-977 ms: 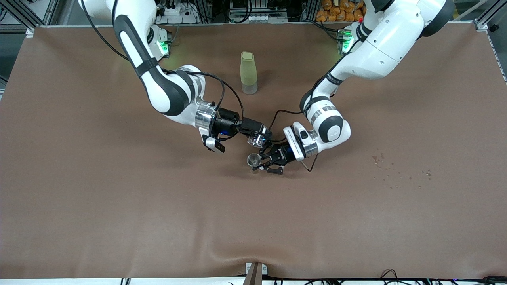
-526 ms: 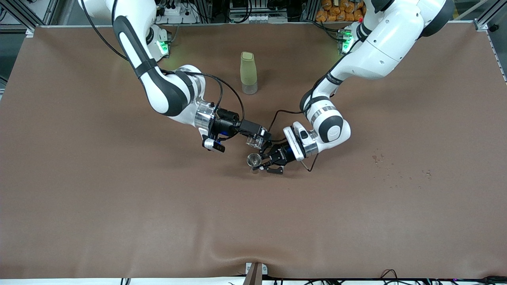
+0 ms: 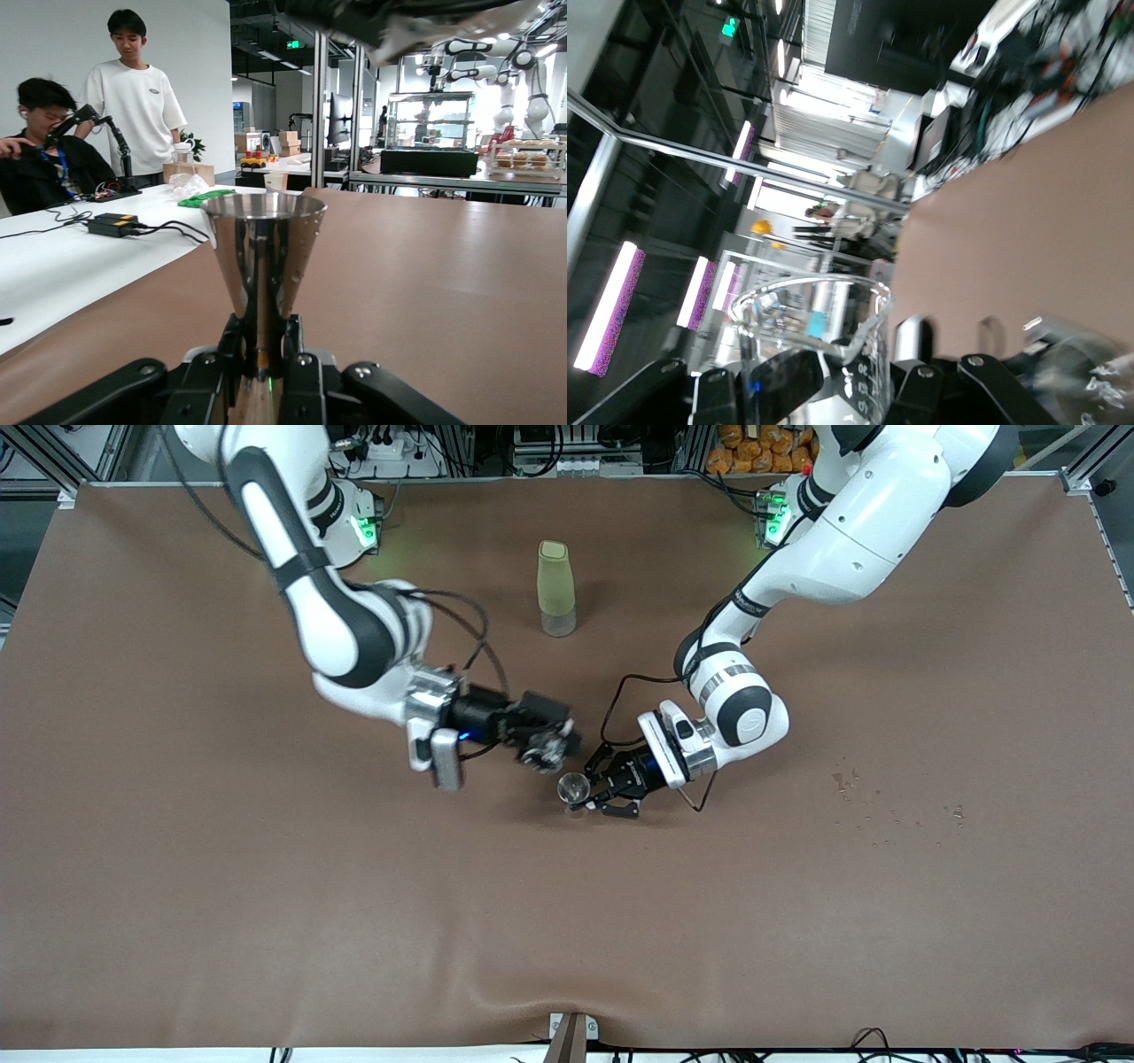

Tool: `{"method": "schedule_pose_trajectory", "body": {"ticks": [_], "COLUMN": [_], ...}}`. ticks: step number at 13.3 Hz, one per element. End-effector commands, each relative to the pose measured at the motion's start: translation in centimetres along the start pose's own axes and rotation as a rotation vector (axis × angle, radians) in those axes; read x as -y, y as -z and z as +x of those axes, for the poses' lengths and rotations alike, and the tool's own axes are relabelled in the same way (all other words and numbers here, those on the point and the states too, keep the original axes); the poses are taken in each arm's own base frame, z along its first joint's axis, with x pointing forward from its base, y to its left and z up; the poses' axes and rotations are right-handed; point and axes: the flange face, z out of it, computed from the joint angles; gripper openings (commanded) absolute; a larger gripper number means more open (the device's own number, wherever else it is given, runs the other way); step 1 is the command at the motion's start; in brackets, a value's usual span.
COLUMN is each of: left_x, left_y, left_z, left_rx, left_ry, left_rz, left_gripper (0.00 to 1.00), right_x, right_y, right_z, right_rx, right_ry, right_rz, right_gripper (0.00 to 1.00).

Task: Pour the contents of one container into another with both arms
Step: 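Draw the jigger away with the left gripper while the right gripper withdraws the beaker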

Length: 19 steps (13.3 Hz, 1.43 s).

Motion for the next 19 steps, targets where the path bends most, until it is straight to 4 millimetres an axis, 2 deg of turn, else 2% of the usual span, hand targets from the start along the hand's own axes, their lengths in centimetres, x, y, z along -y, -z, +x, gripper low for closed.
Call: {"method": "schedule_pose_trajectory", "body": {"ticks": [1,4,8,10,12,15,19], "left_x": [1.4,3.0,5.3,6.1,7.2,8.9,10.9], "left_y": [1.8,4.7,9.4,11.4,14.5,19.3,25.4], "left_z": [-1.0,-1.9,-3.5,-4.0,-4.7,-5.4,-6.3], "left_rx": [0.009,0.007,-0.026,-0.052,-0.084,-0.114,-0.105], "left_ry": [-0.161,-0.19,-0.22,-0.222,-0.22,-0.226,-0.213], "left_rz": [0.016,-0.017,-0.071,-0.093,-0.128,-0.196,-0.272], "left_gripper": [0.0,0.0,0.0,0.0,0.0,0.0,0.0], "right_x": [-0.9,-3.7,-7.6,-10.1,-14.0,-18.4,-24.7], "right_y": [6.1,13.3,22.4,26.1,29.9,33.3,39.9], "right_z": [6.3,11.1,14.5,14.7,14.5,13.8,11.5], "right_rx": [0.02,0.067,0.122,0.182,0.208,0.222,0.277], "right_ry": [0.169,0.293,0.337,0.414,0.506,0.649,0.785], "right_rz": [-0.098,-0.247,-0.298,-0.331,-0.302,-0.307,-0.301], "right_gripper": [0.0,0.0,0.0,0.0,0.0,0.0,0.0]}}
